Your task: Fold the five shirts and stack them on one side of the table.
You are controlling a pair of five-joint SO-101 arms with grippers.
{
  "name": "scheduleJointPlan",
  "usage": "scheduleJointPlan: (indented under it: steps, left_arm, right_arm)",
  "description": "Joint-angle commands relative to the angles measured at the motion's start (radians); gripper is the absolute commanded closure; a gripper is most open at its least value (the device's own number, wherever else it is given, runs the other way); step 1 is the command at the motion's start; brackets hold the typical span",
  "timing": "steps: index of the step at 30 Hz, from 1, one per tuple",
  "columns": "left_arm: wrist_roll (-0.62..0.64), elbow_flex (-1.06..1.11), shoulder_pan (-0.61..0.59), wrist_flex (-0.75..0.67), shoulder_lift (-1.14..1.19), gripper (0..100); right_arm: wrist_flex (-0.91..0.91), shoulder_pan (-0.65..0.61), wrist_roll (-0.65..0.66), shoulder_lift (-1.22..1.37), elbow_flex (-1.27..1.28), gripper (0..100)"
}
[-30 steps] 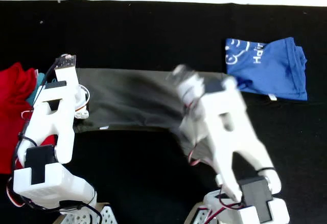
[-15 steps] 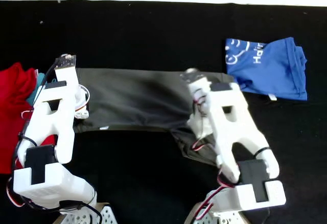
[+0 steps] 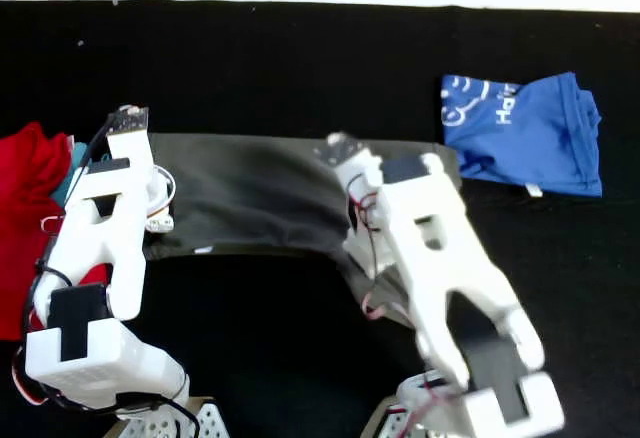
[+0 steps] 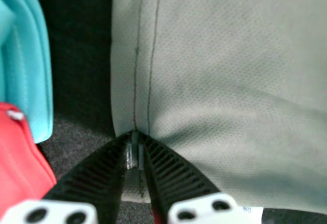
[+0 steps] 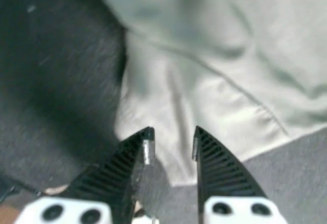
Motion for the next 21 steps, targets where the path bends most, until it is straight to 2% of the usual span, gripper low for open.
scheduleJointPlan:
  steps: [1, 6, 10, 15, 21]
  left_arm:
    - [0.002, 0.004, -0.012, -0.038, 0.010, 99]
    - [0.002, 0.004, -0.012, -0.038, 0.010, 99]
    - [0.002, 0.004, -0.012, -0.038, 0.010, 99]
    - [0.002, 0.004, -0.012, -0.038, 0.010, 99]
    - [0.002, 0.004, -0.012, -0.038, 0.010, 99]
  right_arm:
    - [0.068, -0.084, -0.008, -0.074, 0.001, 86.8]
    - [0.018, -0.122, 0.020, -0.074, 0.153, 85.1]
    - [-0.045, -0.048, 0.084, -0.076, 0.246, 75.5]
    - [-0.088, 0.001, 0.150, -0.076, 0.312, 74.9]
    - [-0.240, 0.002, 0.161, -0.047, 0.395, 74.9]
